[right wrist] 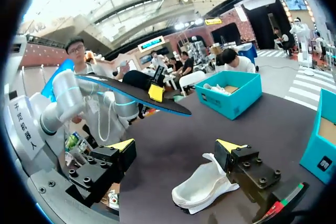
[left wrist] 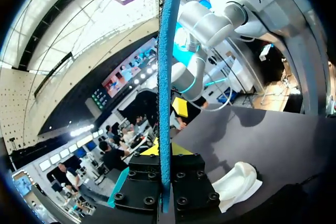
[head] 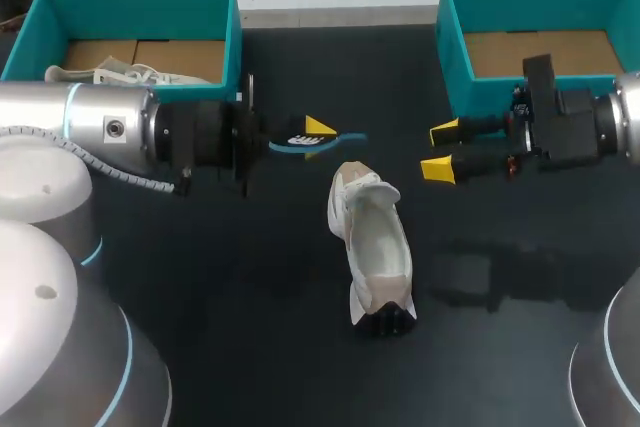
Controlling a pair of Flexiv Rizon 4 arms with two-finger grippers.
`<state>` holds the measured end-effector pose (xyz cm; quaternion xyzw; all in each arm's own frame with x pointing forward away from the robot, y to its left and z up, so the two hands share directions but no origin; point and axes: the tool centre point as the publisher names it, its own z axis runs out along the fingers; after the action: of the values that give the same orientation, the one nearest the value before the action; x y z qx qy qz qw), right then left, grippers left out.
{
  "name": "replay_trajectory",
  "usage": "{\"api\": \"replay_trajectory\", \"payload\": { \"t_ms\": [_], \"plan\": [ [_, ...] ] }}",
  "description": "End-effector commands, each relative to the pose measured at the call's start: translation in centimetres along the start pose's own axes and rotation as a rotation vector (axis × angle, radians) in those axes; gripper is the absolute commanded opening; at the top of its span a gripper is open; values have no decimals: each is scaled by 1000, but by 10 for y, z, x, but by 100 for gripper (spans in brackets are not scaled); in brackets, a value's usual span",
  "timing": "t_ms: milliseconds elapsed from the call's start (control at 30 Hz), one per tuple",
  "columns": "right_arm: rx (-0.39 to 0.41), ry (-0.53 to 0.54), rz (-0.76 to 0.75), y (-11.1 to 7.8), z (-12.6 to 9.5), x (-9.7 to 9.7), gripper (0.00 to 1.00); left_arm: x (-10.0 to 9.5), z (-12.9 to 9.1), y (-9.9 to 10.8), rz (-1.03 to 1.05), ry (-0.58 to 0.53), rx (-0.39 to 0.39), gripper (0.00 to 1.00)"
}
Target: Take the shoe out of the shoebox, open the shoe tongue, remove and reinsert the insole, then place the shoe into the shoebox
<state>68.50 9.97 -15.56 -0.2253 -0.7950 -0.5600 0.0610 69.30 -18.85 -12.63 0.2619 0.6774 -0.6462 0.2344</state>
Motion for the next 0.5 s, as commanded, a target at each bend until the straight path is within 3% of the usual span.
{"api": "replay_trajectory", "payload": {
  "t_ms": [33, 200, 300, 500],
  "plan": [
    [164, -27, -192, 0, 2, -13, 100, 1, -1, -1, 0, -1, -2, 0],
    [285, -61, -331, -11, 1, -30, 100, 1, -1, -1, 0, -1, -2, 0],
    [428, -79, -508, -24, 1, -38, 100, 1, -1, -1, 0, -1, -2, 0],
    [428, -79, -508, -24, 1, -38, 100, 1, -1, -1, 0, -1, -2, 0]
  ]
}}
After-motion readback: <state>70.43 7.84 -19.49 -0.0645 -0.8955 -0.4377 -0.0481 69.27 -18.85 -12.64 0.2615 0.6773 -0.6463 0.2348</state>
